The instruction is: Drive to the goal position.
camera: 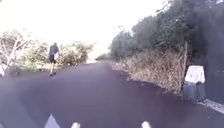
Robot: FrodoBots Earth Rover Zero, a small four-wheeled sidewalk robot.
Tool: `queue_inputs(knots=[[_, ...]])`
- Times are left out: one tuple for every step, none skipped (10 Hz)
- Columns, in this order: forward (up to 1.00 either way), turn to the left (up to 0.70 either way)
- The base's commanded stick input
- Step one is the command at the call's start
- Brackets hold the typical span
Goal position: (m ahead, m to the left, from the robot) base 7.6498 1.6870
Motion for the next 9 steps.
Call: queue_inputs(knots=[[0.85,0.00],[0.85,0.00],[0.85,0.00],[0.85,0.00],[0.85,0.00],[0.85,0.00],[0.85,0.00],[0.85,0.00],[0.85,0.00]])
